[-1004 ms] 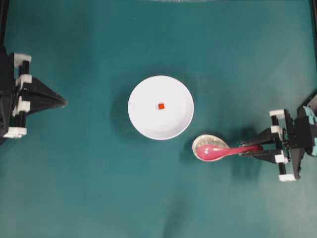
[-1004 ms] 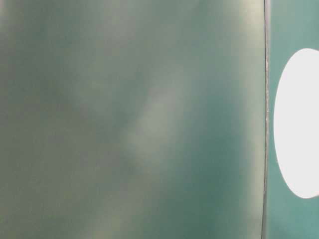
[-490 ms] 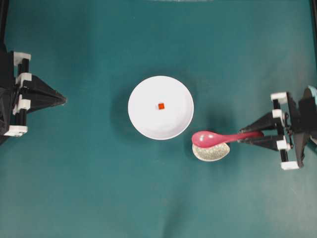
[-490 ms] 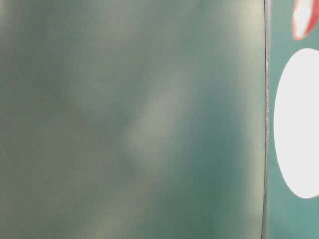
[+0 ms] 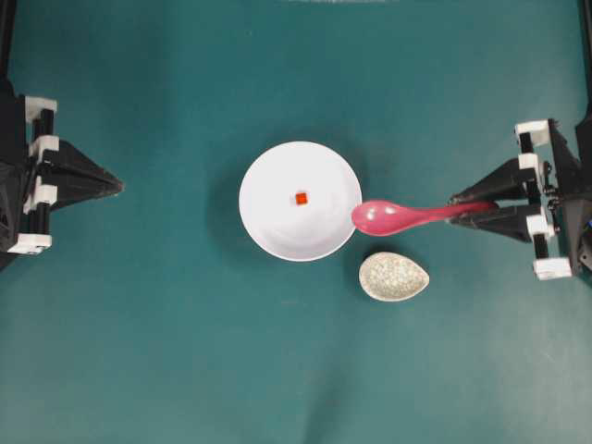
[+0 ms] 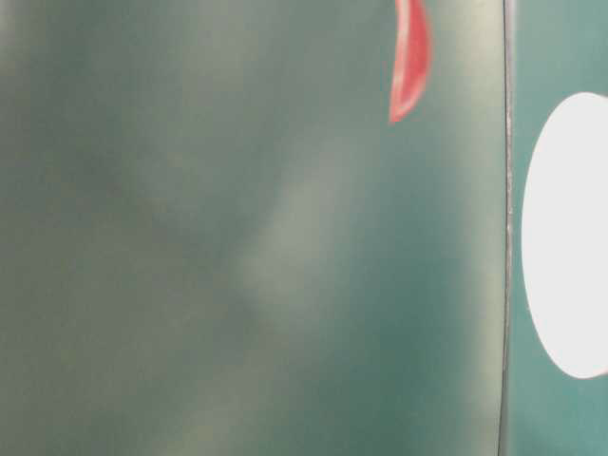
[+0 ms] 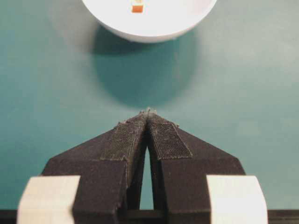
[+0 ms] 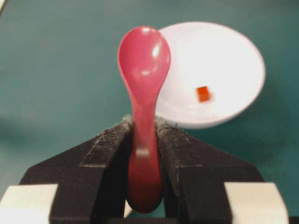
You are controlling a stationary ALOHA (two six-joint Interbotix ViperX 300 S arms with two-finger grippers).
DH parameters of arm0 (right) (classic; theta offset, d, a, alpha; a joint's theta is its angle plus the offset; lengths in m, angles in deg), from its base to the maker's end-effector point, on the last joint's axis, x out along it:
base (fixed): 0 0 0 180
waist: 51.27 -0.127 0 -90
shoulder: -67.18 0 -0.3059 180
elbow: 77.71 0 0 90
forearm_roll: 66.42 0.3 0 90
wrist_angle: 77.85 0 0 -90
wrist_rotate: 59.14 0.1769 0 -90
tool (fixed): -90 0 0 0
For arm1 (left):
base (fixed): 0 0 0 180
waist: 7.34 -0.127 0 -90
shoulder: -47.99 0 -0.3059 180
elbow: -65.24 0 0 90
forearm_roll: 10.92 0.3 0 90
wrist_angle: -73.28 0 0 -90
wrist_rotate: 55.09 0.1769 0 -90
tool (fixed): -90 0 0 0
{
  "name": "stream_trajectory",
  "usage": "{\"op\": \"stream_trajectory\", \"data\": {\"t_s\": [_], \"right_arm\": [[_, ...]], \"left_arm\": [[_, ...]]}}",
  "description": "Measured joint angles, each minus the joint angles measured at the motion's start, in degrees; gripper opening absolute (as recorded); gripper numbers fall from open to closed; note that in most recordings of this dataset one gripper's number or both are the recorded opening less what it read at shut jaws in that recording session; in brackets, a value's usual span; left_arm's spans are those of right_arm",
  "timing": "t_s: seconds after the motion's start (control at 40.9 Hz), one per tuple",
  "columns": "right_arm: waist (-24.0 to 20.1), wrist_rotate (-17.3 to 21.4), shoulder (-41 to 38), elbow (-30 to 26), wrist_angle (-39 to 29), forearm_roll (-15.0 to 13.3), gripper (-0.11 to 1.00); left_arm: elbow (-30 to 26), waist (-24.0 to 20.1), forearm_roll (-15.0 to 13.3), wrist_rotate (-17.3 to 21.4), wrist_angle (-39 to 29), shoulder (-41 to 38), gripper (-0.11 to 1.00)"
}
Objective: Grip the spoon and scoop the red block from the bowl with right arm.
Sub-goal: 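Lift the pink spoon off the rest and swing it over the bowl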
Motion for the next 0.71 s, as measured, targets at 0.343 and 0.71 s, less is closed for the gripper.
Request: {"op": "stream_trajectory", "data": {"t_s": [0.343, 0.71], "right_arm": [[7.56, 0.09, -1.14, -6.68, -7.73, -0.26, 0.24], [10.99, 0.09, -6.15, -13.89, -16.88, -1.23, 0.24]], "left_arm": [[0.0, -0.09, 0.0, -0.09, -1.14, 0.0, -0.01], [0.09, -0.09, 0.0, -0.09, -3.87, 0.53, -0.01]]}}
